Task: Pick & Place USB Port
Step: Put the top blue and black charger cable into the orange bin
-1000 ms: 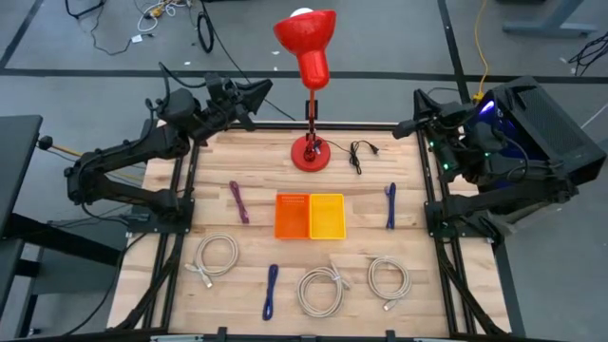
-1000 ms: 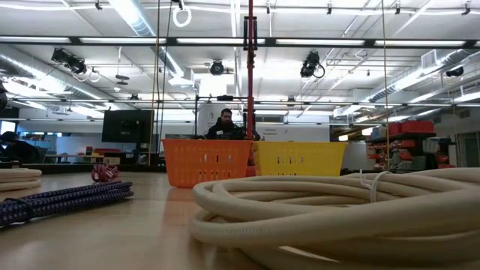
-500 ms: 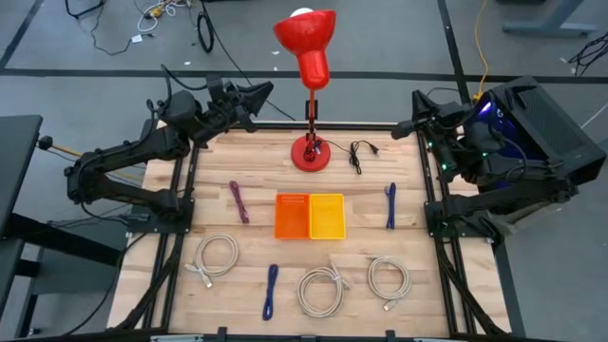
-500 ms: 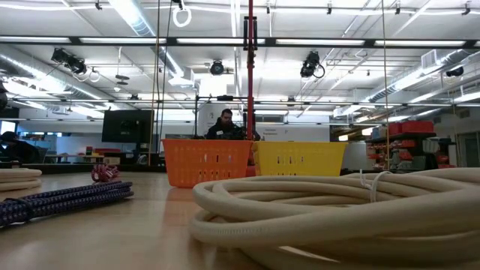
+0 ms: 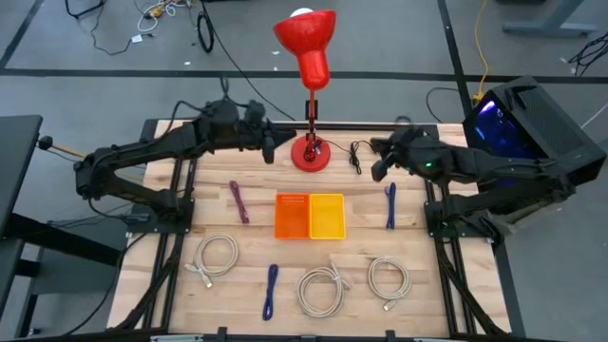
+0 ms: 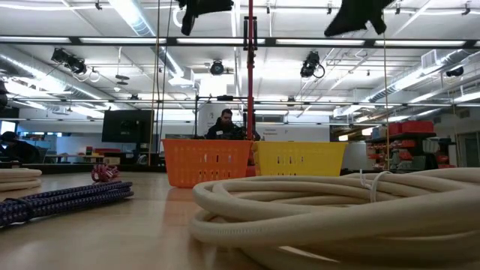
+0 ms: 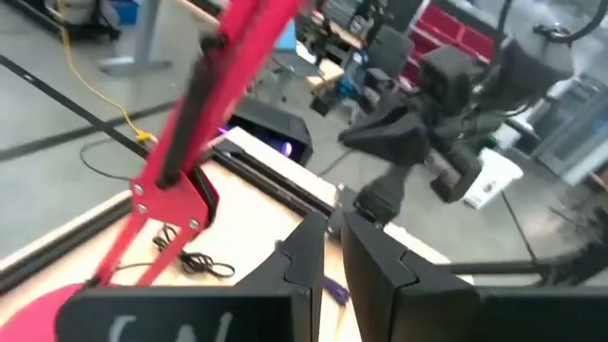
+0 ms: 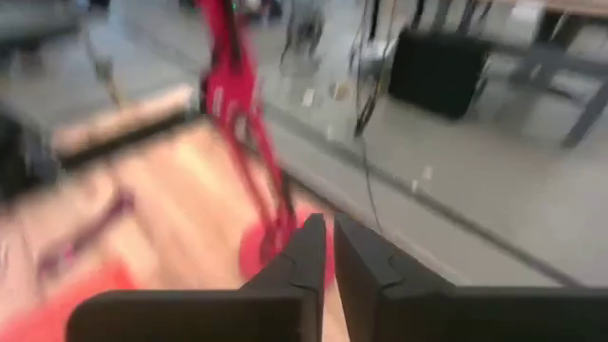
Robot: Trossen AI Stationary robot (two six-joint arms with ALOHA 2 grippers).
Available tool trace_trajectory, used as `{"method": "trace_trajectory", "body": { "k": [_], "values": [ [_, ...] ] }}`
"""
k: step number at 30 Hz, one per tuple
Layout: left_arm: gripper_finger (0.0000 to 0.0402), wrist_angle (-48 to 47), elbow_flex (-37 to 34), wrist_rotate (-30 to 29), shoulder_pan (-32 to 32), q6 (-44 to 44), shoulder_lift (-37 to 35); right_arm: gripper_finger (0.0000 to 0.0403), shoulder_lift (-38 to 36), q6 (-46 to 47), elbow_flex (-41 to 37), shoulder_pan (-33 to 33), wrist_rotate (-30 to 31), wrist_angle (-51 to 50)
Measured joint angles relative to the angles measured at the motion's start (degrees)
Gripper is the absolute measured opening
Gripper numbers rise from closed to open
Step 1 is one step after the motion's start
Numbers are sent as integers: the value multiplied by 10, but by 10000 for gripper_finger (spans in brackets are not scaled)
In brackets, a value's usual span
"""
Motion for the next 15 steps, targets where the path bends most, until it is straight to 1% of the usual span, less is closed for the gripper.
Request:
{"method": "trace_trajectory", "body": {
  "k": [2,8,11,13,15],
  "values": [
    [48,-3,0,13,0,7,8,25,8,12,0,-9,-22,-37],
    [48,-18,0,21,0,16,18,23,22,66,0,-41,-39,-155],
    [48,-16,0,21,0,25,17,23,27,71,0,-55,-73,-160],
    [48,-17,0,21,0,26,17,23,30,72,0,-57,-77,-149],
    [48,-17,0,21,0,26,17,23,35,82,0,-61,-78,-162]
  ]
}}
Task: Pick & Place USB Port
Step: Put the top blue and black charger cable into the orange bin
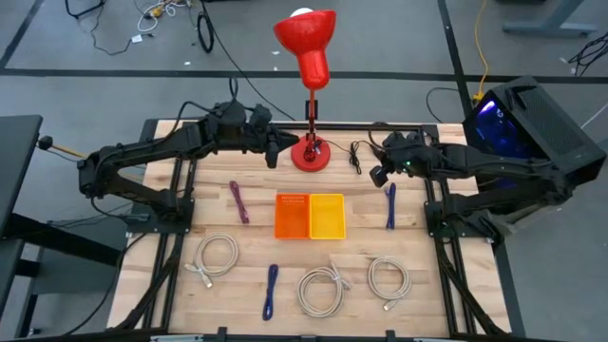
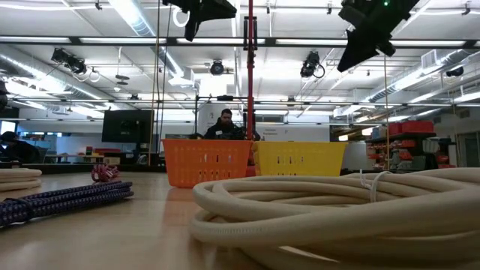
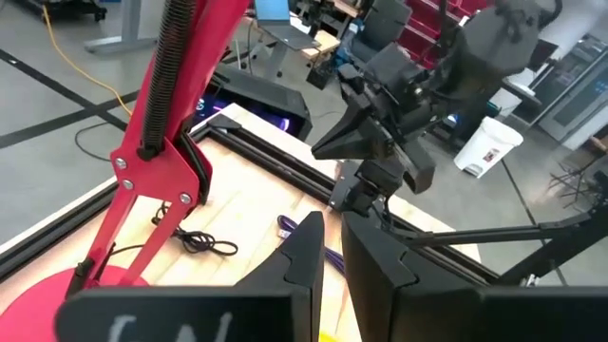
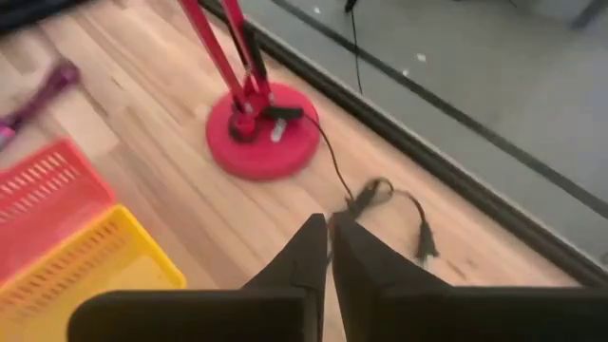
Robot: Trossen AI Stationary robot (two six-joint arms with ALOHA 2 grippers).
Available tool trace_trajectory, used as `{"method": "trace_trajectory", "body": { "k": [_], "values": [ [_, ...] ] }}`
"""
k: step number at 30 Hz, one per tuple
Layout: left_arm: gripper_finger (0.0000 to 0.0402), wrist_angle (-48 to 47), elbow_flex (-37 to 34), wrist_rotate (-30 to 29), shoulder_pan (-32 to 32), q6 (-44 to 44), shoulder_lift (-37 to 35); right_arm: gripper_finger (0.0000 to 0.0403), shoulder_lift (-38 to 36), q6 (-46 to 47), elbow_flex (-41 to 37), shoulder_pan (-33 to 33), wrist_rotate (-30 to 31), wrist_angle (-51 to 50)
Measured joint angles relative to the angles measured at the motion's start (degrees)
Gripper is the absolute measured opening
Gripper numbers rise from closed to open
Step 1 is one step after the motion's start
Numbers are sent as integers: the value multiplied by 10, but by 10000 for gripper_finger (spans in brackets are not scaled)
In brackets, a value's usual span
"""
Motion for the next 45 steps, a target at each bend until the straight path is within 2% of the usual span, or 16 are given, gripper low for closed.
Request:
{"method": "trace_trajectory", "body": {
  "k": [6,9,18,23,26,30,39,45],
  "values": [
    [48,-1,0,0,0,0,0,23,29,74,-1,-29,-27,-148],
    [48,-1,0,0,0,0,0,21,48,117,-1,-34,-71,-187],
    [48,0,0,-1,0,6,0,8,115,186,-5,-33,-161,-178],
    [48,0,0,-1,0,6,0,7,146,214,-64,-32,-245,-120],
    [48,0,0,0,0,6,0,6,147,262,-90,-21,-229,-164],
    [48,0,0,0,0,14,0,4,123,290,-91,-13,-236,-256],
    [48,0,0,0,0,30,0,8,74,307,-91,-8,-249,-245],
    [48,3,0,15,0,31,0,49,79,303,-91,-6,-270,-234]
  ]
}}
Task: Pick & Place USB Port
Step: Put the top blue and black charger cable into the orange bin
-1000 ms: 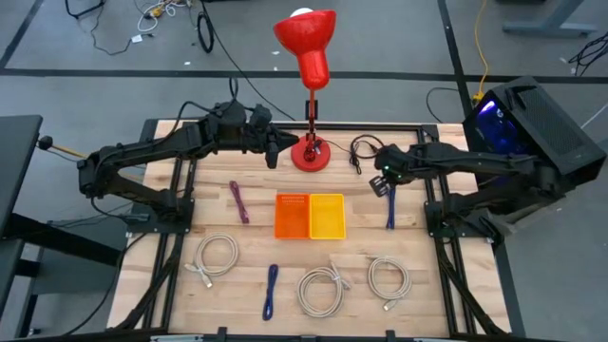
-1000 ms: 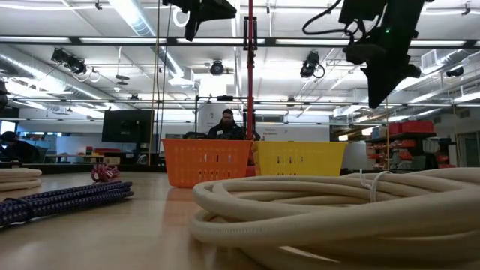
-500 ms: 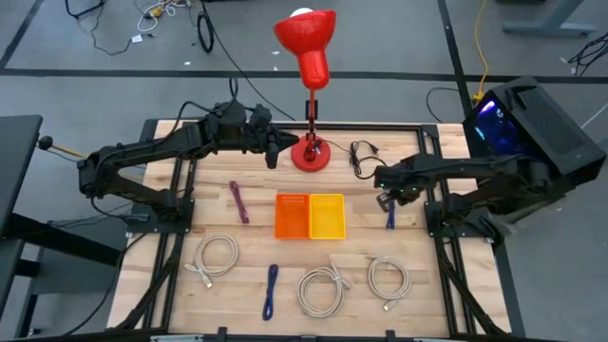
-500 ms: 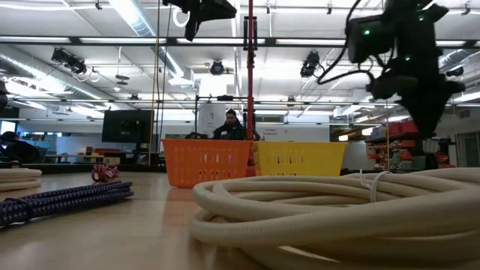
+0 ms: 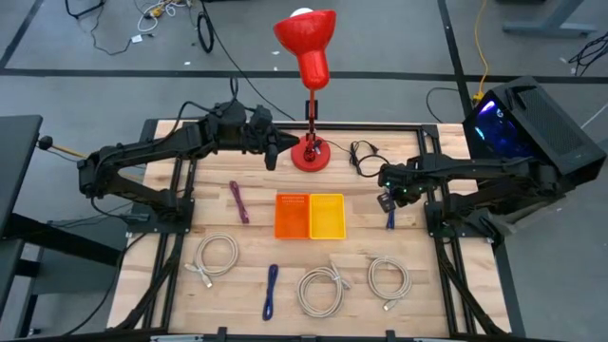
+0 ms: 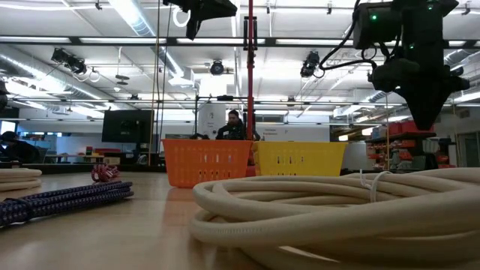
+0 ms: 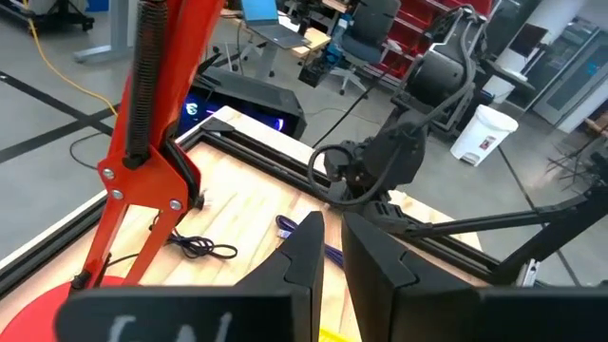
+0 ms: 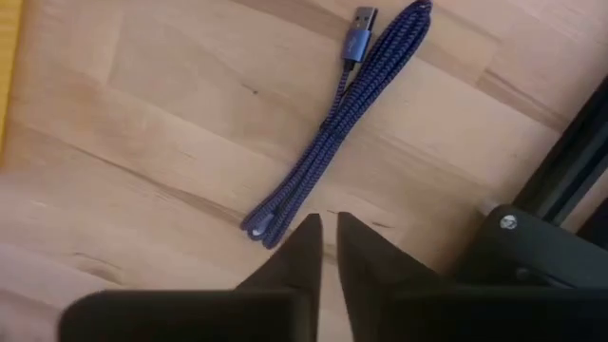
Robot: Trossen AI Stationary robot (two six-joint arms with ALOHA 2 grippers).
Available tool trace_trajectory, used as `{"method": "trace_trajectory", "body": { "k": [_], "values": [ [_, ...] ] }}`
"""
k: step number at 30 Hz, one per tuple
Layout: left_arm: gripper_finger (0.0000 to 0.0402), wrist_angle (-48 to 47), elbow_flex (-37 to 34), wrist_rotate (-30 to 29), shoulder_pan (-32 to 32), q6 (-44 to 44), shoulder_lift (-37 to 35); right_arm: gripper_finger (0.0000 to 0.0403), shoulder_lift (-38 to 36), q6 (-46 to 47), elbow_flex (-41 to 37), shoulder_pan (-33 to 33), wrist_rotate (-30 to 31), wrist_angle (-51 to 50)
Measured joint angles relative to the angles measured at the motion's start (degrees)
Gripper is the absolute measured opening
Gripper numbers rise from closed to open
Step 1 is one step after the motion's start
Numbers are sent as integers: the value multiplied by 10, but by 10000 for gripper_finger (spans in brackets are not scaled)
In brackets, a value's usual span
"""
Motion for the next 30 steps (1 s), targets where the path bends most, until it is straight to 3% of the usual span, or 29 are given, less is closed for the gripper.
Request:
{"method": "trace_trajectory", "body": {
  "k": [8,12,19,30],
  "values": [
    [48,10,0,0,0,5,0,149,15,-2,-2,0,14,-10],
    [48,13,0,0,0,5,0,176,20,21,-49,0,5,23],
    [48,15,0,0,0,1,0,164,20,66,-126,0,-41,184],
    [48,15,0,0,0,-1,0,139,20,82,-126,-6,-13,189]
  ]
}}
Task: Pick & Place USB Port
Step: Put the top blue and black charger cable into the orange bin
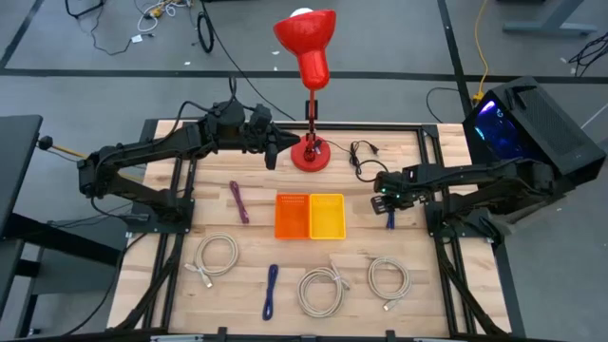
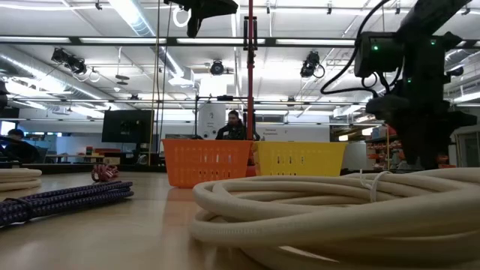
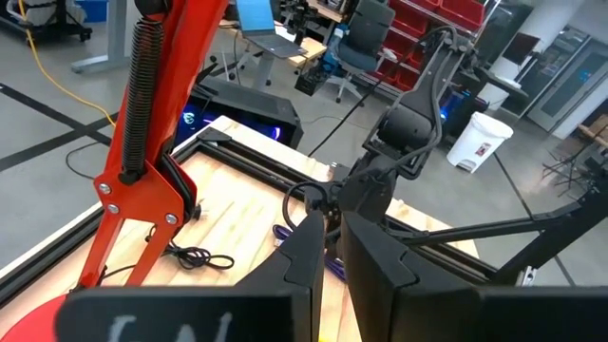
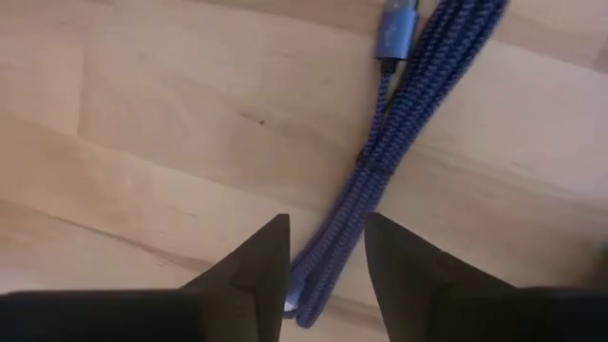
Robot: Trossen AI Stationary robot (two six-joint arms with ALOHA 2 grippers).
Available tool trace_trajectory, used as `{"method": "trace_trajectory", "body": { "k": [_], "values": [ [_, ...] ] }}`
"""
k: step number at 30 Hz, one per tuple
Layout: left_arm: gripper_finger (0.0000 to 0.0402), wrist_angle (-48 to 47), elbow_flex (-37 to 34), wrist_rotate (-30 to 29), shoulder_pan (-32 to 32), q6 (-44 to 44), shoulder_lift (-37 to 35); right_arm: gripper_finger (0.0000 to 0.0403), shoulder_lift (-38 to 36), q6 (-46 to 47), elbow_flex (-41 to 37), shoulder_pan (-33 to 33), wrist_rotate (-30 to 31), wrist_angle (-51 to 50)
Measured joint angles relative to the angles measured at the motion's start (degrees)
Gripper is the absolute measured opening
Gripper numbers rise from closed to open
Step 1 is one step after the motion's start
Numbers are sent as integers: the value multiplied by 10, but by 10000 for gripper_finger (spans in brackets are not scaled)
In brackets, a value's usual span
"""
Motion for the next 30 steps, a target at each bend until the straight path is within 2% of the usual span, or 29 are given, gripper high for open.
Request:
{"method": "trace_trajectory", "body": {
  "k": [12,19,30],
  "values": [
    [48,1,0,12,0,0,0,139,0,14,-39,-6,-9,60],
    [48,8,0,11,0,1,0,139,0,-3,-39,-18,-22,8],
    [48,8,0,11,0,3,0,136,5,-10,-39,-36,-14,39]
  ]
}}
